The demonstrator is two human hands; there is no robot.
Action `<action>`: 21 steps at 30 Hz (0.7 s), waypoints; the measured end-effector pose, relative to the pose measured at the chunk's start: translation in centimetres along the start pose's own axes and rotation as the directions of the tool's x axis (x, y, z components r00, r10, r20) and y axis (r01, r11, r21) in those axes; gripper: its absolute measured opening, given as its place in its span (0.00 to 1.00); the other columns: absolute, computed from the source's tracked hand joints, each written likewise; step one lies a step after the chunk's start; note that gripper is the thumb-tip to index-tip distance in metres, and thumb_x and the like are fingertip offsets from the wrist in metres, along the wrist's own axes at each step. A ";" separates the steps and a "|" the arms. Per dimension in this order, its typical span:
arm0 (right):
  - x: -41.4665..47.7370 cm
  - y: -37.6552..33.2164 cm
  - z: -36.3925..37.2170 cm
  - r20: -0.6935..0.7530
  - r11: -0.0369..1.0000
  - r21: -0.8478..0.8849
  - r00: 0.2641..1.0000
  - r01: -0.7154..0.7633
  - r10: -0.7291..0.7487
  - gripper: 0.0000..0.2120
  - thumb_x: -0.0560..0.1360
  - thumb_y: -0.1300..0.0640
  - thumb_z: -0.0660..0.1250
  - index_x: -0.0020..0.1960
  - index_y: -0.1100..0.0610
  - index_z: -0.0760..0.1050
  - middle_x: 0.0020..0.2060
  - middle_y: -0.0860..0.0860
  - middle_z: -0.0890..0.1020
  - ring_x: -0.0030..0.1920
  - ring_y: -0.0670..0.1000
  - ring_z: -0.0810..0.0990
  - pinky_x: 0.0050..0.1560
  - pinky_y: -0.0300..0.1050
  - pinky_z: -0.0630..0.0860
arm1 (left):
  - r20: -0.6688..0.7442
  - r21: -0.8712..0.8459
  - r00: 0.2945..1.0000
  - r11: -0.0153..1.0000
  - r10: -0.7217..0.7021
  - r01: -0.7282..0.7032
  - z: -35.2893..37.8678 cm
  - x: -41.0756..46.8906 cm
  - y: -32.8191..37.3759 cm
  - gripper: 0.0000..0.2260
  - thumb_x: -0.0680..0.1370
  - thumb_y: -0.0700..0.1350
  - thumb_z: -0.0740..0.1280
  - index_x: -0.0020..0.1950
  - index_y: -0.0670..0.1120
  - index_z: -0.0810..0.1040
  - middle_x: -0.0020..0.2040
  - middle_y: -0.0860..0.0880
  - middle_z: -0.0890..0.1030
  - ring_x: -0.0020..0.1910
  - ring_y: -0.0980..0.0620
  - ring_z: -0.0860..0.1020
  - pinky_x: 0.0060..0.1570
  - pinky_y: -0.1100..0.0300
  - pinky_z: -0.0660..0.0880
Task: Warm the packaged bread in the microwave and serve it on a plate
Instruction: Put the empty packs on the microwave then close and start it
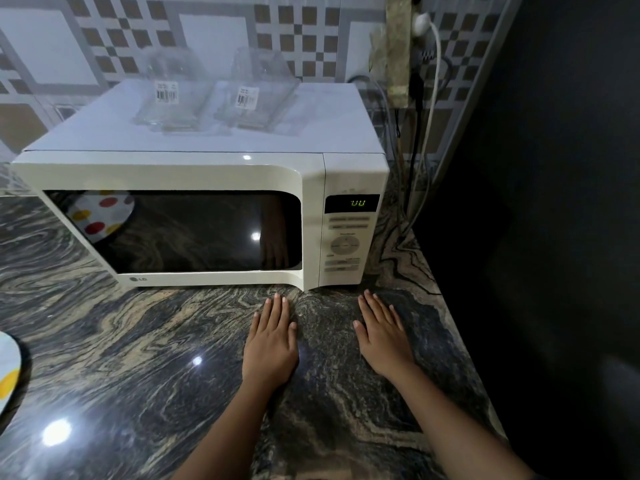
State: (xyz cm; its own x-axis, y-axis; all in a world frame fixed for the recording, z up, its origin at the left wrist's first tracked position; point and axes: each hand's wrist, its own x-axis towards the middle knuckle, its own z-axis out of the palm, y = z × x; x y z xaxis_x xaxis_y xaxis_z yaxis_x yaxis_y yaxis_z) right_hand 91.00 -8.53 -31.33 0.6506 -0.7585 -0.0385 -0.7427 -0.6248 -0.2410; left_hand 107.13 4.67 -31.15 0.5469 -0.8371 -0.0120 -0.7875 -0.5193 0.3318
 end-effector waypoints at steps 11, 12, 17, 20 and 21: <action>3.9 -2.1 -4.3 0.009 0.794 0.553 0.955 -0.252 0.296 0.26 0.76 0.45 0.63 0.67 0.59 0.66 0.66 0.55 0.72 0.65 0.55 0.71 0.63 0.48 0.70 | 0.009 -0.013 1.000 1.000 0.012 -0.012 -0.2 -0.1 -0.1 0.33 0.70 0.58 0.29 0.75 0.49 0.39 0.75 0.54 0.38 0.73 0.58 0.35 0.72 0.59 0.33; 4.4 -2.5 -4.7 0.003 0.763 0.599 0.954 -0.242 0.299 0.28 0.75 0.45 0.65 0.68 0.60 0.64 0.67 0.56 0.71 0.66 0.56 0.71 0.63 0.48 0.70 | 0.012 -0.010 1.000 1.000 0.015 -0.015 -0.2 -0.1 -0.1 0.32 0.70 0.58 0.29 0.74 0.50 0.37 0.74 0.54 0.37 0.73 0.58 0.34 0.72 0.59 0.33; 5.6 -4.0 -6.0 -0.122 0.709 0.690 0.942 -0.146 0.313 0.24 0.72 0.53 0.71 0.64 0.61 0.68 0.60 0.58 0.75 0.61 0.56 0.74 0.52 0.41 0.69 | 0.007 0.007 1.000 1.000 0.020 -0.020 -0.1 0.0 -0.2 0.33 0.71 0.58 0.29 0.75 0.49 0.38 0.72 0.55 0.35 0.73 0.58 0.34 0.72 0.59 0.33; 5.7 -4.2 -6.8 -0.159 0.720 0.680 0.930 -0.139 0.330 0.24 0.71 0.54 0.72 0.63 0.62 0.70 0.59 0.59 0.76 0.60 0.57 0.74 0.52 0.42 0.69 | -0.003 0.006 1.000 1.000 0.026 -0.026 0.0 0.0 -0.2 0.34 0.71 0.58 0.29 0.76 0.49 0.40 0.72 0.55 0.35 0.73 0.58 0.34 0.72 0.59 0.33; 5.7 -4.2 -7.1 -0.162 0.735 0.662 0.930 -0.144 0.329 0.24 0.71 0.54 0.72 0.63 0.62 0.70 0.58 0.59 0.76 0.60 0.58 0.73 0.52 0.42 0.69 | -0.005 0.006 1.000 1.000 0.027 -0.027 0.1 0.1 -0.3 0.34 0.71 0.58 0.29 0.76 0.49 0.40 0.72 0.55 0.35 0.73 0.58 0.34 0.72 0.59 0.33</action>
State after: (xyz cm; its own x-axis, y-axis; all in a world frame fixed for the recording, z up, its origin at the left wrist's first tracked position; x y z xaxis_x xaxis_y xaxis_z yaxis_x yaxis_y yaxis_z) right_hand 96.71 -11.51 -23.65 0.3354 -0.9411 0.0425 -0.5347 -0.2274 -0.8139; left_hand 107.35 4.75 -31.32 0.5268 -0.8500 0.0022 -0.8037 -0.4973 0.3267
